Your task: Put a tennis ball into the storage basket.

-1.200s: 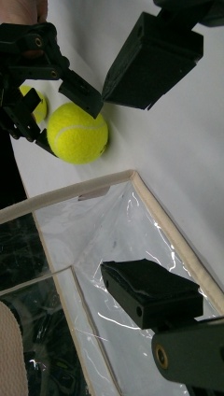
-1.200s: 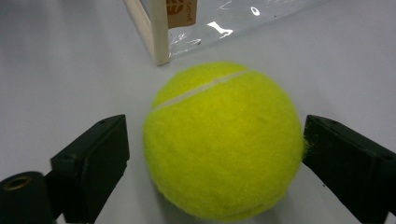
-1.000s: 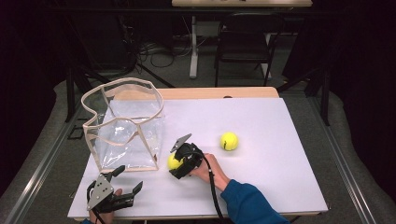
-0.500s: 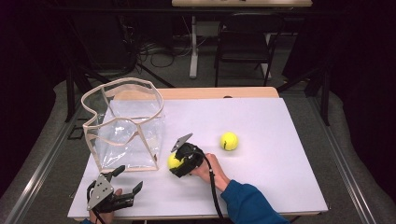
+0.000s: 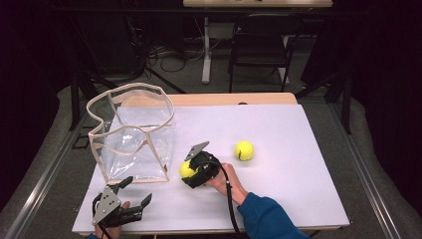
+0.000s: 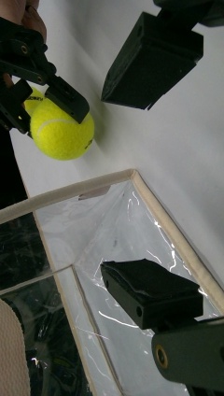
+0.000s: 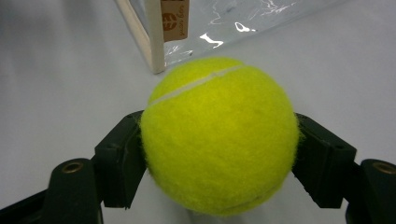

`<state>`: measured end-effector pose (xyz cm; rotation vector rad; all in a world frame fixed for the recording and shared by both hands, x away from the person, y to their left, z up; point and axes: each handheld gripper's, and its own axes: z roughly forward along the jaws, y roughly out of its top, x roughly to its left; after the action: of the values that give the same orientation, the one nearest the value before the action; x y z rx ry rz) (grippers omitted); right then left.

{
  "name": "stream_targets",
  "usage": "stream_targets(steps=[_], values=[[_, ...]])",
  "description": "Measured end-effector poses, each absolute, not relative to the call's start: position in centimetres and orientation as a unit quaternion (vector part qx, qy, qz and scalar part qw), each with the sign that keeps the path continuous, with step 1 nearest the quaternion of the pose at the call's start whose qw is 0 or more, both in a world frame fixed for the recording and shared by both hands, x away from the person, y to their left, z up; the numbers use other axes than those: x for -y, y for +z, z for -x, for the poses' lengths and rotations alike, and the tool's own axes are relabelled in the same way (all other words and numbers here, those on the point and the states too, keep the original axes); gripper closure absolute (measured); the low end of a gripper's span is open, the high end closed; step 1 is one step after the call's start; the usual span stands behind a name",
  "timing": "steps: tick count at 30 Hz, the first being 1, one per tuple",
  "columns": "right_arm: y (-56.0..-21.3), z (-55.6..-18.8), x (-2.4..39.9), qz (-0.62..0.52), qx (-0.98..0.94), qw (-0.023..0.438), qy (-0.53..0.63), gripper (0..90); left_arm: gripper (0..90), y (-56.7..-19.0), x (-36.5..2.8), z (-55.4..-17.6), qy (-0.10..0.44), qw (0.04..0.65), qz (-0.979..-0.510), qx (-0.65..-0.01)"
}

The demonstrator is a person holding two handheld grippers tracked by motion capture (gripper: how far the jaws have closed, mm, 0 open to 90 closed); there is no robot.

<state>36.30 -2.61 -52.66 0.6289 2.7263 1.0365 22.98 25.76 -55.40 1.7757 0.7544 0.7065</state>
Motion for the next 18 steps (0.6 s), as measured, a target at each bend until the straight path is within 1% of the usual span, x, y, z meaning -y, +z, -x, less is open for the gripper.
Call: stream_targets(steps=[18], values=[[-51.80,-35.85,3.47,-0.214,-0.903,0.088,0.361,26.0,15.8,-55.44,-25.76,-23.04,0.294,0.517,-0.739,-0.316]])
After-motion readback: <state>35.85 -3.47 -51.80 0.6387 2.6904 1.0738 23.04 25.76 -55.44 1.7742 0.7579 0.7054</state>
